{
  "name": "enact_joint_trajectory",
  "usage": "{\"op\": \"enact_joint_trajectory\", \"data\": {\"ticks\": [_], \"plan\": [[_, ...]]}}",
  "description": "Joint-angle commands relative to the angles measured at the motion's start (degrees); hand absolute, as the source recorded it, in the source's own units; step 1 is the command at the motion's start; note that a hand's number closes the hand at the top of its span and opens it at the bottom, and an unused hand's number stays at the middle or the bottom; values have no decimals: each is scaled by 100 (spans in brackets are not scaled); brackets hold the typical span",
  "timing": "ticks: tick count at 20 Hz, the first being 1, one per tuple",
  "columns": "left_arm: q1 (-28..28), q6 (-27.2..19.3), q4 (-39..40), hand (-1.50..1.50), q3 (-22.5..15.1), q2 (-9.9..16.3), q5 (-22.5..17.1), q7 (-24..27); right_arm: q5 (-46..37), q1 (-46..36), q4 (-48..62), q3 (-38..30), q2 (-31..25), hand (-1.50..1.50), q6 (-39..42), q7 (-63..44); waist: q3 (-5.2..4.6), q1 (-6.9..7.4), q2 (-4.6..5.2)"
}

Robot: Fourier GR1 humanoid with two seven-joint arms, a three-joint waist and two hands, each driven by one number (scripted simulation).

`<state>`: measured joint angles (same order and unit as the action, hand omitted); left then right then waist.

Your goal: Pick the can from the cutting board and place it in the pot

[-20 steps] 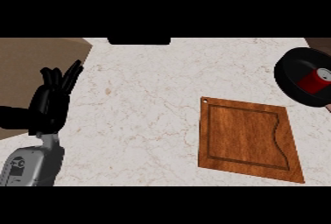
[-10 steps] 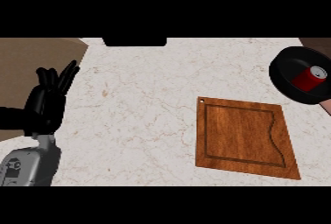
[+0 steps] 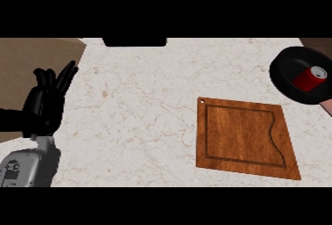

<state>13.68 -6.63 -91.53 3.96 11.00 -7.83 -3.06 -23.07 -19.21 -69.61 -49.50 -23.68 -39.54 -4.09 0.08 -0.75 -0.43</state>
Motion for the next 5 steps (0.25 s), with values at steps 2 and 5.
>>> {"op": "enact_joint_trajectory", "data": {"ticks": [2, 5], "plan": [[-149, 2, 125, 0, 94, -28, 76, 208, 407, 1173, -1437, -98, 388, -150, 336, -242, -12, -3, 25], [279, -94, 475, 0, 114, -64, 126, 28, 362, 1596, -1943, -32, 579, -150, 413, -541, -12, -5, 33]]}}
